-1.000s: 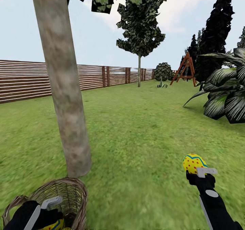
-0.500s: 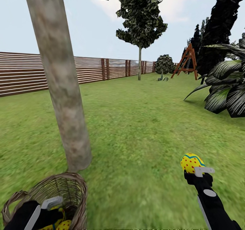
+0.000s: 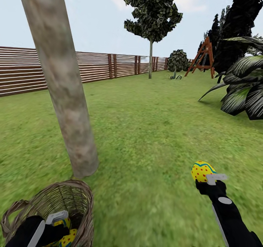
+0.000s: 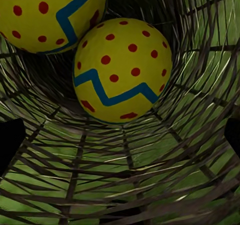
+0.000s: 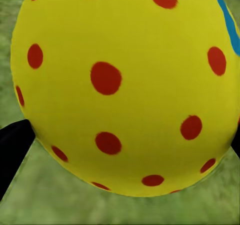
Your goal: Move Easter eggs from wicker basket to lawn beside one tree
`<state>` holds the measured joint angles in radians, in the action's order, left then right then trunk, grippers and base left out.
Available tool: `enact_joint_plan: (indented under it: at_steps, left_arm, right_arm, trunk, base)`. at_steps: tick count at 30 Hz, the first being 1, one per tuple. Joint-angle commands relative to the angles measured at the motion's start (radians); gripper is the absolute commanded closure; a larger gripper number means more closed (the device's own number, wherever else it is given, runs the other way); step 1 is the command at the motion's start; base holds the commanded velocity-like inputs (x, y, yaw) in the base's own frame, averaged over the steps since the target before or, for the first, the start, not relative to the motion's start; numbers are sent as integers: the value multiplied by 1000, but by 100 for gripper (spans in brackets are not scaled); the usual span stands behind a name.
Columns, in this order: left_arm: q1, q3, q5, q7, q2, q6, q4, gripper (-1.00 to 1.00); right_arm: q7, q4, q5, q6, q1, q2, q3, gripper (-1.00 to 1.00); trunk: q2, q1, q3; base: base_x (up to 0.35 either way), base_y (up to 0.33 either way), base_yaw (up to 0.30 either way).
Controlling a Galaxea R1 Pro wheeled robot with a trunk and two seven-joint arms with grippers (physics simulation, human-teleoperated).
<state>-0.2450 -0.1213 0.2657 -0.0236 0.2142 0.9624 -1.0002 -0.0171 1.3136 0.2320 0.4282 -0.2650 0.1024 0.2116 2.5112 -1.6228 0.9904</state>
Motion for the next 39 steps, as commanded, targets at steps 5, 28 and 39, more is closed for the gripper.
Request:
enact_joint_plan:
  at_steps: [5,28,39]
  left_arm:
    - [0,-3,0,-2,-10,6,0,-100]
    - [0,-1,-2,-1,-25,4,0,-100]
    - [0,-3,3,-1,-24,3,-1,-100]
  right_arm:
    - [182,20,-40,-32,-14,0,-11,100]
    - [-72,59,-99,-123,-23,20,-8,100]
    - [-70,59,-100,-118,-23,13,-10,100]
  trunk:
    - [2,-2,20]
    - [6,-10,90]
    - [7,-12,106]
  base:
    - [0,0,0]
    - [0,0,0]
    - [4,0,0]
